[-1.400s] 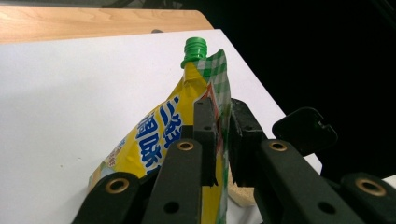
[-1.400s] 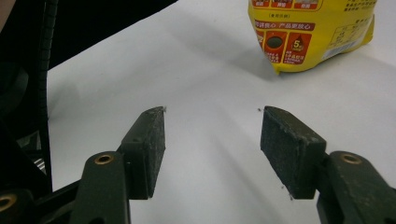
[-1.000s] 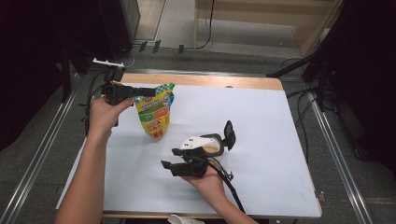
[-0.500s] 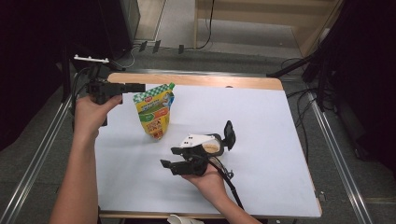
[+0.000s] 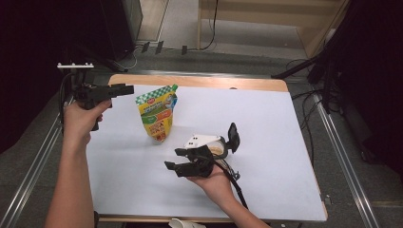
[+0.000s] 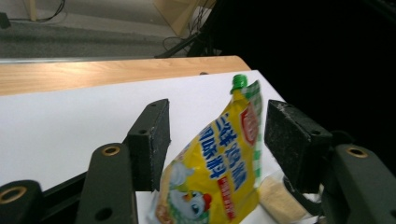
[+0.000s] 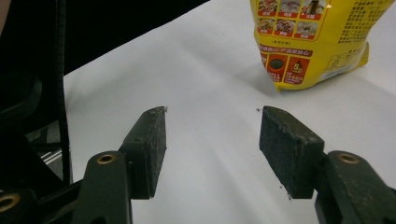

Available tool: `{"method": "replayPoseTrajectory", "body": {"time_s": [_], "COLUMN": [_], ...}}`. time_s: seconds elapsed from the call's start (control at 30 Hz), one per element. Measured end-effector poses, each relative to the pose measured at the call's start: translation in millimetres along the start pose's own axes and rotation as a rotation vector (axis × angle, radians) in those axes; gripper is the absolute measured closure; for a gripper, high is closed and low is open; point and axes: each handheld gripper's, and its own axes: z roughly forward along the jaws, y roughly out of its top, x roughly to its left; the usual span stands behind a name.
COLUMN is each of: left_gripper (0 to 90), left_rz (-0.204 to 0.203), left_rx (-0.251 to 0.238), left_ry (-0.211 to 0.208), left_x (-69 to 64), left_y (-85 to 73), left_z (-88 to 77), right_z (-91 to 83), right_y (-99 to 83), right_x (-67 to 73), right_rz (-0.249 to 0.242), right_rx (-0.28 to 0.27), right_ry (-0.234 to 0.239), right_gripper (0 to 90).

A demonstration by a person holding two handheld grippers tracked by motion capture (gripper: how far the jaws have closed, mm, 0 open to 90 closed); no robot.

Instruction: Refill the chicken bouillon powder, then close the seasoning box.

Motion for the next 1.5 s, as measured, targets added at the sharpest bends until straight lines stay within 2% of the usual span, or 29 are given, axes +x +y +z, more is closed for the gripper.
{"method": "replayPoseTrajectory", "body": {"time_s": [0.07, 0.13, 0.23, 0.3, 0.53, 0.67, 0.83, 1.03, 1.27, 1.37, 1.5], "left_gripper": [39.0, 35.8, 33.8, 32.2, 32.7, 32.7, 33.5, 33.6, 34.6, 34.6, 34.5], "left_rz": [0.013, 0.005, 0.013, 0.012, 0.027, 0.010, 0.012, 0.022, 0.012, 0.008, 0.005], "left_rx": [0.020, 0.026, 0.029, 0.049, 0.085, 0.095, 0.088, 0.114, 0.151, 0.152, 0.156], "left_ry": [0.022, 0.035, 0.033, 0.035, 0.049, 0.044, 0.083, 0.061, 0.026, 0.044, 0.049], "left_x": [4.7, 9.4, 17.2, 20.9, 30.4, 34.7, 37.4, 38.3, 42.2, 41.3, 40.5], "left_y": [-1.9, -4.4, -8.9, -11.4, -18.9, -22.0, -25.0, -28.3, -33.4, -34.0, -34.9], "left_z": [0.9, 1.9, 4.3, 7.3, 17.0, 20.1, 23.2, 29.5, 37.5, 40.4, 43.2], "right_z": [-2.3, -4.3, -6.6, -7.3, -8.7, -11.6, -17.2, -27.1, -41.7, -48.8, -59.5], "right_y": [1.2, 2.4, 3.8, 4.5, 5.4, 7.3, 10.9, 17.9, 26.2, 29.6, 34.3], "right_x": [-0.9, -1.8, -3.5, -4.0, -7.3, -9.0, -11.6, -11.8, -14.6, -16.6, -19.3], "right_rz": [0.000, 0.001, 0.006, 0.004, 0.009, 0.009, 0.006, -0.009, 0.006, 0.008, 0.008], "right_rx": [-0.003, -0.007, -0.010, -0.007, -0.001, 0.000, -0.002, 0.012, 0.004, 0.000, -0.001], "right_ry": [-0.001, -0.001, -0.002, -0.002, -0.002, -0.006, -0.018, -0.043, -0.033, -0.036, -0.052], "right_gripper": [42.8, 43.0, 43.2, 43.2, 43.5, 43.5, 44.0, 45.0, 45.0, 45.2, 45.7]}}
